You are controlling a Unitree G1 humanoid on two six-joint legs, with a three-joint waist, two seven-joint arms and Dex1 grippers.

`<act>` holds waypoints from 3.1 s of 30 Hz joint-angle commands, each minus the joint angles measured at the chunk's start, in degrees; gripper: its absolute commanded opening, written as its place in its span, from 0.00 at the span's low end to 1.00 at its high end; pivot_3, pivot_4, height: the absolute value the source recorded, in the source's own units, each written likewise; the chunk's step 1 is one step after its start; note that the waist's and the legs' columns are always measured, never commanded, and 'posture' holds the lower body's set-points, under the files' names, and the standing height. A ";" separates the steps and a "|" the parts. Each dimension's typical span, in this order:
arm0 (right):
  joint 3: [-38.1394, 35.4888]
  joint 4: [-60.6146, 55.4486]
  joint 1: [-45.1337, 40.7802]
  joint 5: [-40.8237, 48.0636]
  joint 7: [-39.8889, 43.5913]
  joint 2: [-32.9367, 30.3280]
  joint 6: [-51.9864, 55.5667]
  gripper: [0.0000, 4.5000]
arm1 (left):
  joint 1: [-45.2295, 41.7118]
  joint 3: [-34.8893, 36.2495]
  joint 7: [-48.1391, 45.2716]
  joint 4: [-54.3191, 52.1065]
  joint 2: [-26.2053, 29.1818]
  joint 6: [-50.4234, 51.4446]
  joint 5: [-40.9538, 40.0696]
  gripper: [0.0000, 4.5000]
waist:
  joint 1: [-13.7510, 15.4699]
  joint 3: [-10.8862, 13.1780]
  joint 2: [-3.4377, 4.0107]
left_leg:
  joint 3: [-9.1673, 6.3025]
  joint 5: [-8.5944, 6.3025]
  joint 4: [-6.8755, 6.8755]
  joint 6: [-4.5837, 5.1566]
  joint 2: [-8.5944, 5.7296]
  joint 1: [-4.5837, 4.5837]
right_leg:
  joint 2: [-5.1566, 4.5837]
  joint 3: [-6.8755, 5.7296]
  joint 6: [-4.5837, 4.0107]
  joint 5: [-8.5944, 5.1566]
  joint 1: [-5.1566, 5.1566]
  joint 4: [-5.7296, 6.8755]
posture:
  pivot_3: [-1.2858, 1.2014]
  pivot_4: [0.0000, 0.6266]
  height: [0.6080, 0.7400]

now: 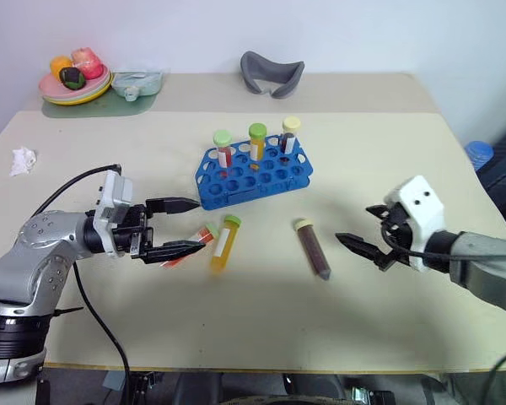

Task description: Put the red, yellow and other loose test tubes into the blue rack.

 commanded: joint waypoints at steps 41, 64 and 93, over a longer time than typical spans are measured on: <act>31.92 26.02 -19.36 58.20 -63.85 4.07 -11.45 0.95 | -3.23 -4.60 -4.42 2.88 -0.42 -0.66 2.18 0.92 | -1.23 0.00 0.02 | -0.02 0.02 0.14 0.03 0.08 -0.53 | 0.09 -0.01 -0.02 0.03 -0.71 0.48 | 0.52 0.24 1.00; 15.91 19.98 -22.10 34.78 -29.89 16.51 -30.72 0.29 | 2.24 0.71 2.56 -0.74 -1.23 2.93 -1.16 0.92 | -1.36 0.02 0.05 | -0.03 0.03 0.18 0.03 0.14 -0.57 | 0.18 0.00 -0.06 0.04 -0.89 0.79 | 0.52 0.24 1.00; 7.15 69.35 -22.94 -23.91 16.51 47.04 -98.30 0.29 | 9.39 5.61 17.66 -8.75 -6.91 4.61 -5.41 0.92 | -1.62 0.08 0.16 | 0.00 0.18 0.23 -0.24 0.12 -0.29 | 0.15 0.04 -0.08 0.05 -0.79 1.10 | 0.52 0.24 1.00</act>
